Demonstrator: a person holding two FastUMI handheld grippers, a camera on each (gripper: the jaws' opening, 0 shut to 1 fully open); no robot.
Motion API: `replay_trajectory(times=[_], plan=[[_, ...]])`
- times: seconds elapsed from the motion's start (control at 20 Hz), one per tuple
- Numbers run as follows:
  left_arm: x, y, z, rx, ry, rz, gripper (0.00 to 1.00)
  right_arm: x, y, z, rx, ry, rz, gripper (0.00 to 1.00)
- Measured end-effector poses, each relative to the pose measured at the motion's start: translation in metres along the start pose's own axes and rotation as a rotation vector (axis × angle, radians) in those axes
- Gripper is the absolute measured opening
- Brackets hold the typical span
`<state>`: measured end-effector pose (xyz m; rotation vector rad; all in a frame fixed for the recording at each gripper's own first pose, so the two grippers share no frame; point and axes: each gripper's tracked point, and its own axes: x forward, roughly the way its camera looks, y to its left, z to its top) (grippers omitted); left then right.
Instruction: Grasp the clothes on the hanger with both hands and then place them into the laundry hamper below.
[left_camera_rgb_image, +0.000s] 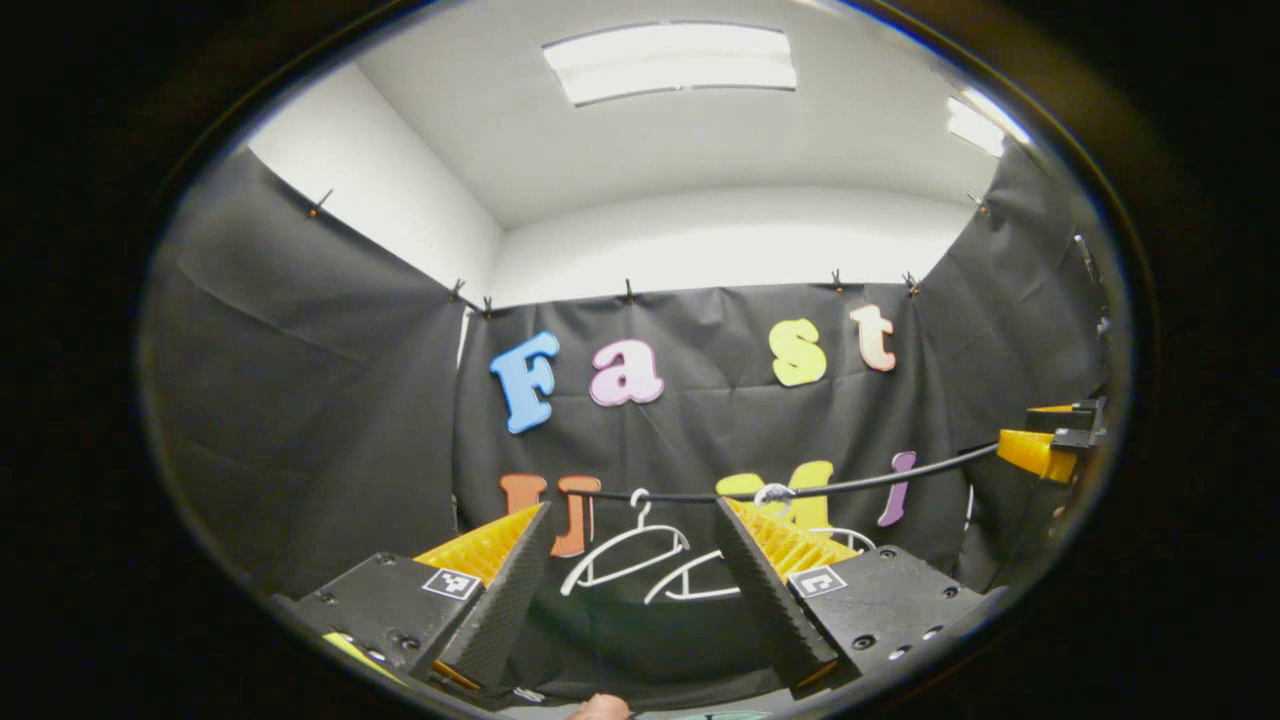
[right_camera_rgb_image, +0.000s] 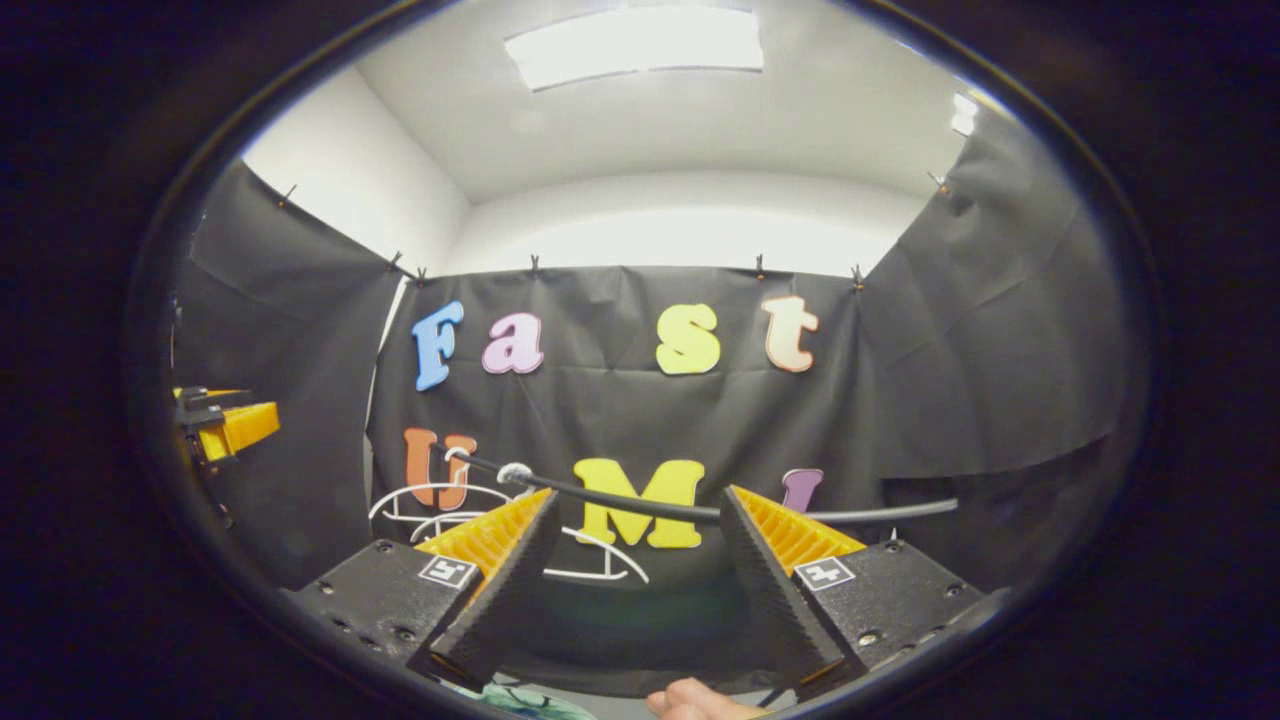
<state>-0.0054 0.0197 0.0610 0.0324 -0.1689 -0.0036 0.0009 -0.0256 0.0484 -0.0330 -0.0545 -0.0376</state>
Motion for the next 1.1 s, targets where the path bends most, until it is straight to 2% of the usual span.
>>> replay_trajectory(times=[0.15,0.3,0.5,0.8,1.1], plan=[[-0.016,0.001,-0.005,0.004,0.015,0.024,1.0,-0.008,0.001,-0.011,0.04,0.015,0.034,1.0],[-0.025,0.004,-0.002,0.013,0.013,0.036,1.0,-0.009,-0.001,-0.012,0.023,0.018,0.039,1.0],[-0.026,0.006,-0.005,0.019,0.017,-0.002,1.0,-0.023,0.014,-0.026,0.032,0.057,0.019,1.0],[-0.02,0.042,0.003,-0.001,-0.011,-0.037,0.97,-0.041,0.03,0.007,-0.013,-0.079,-0.05,1.0],[-0.039,0.073,0.006,-0.015,0.003,-0.033,0.98,-0.065,0.059,0.025,-0.025,-0.094,-0.067,1.0]])
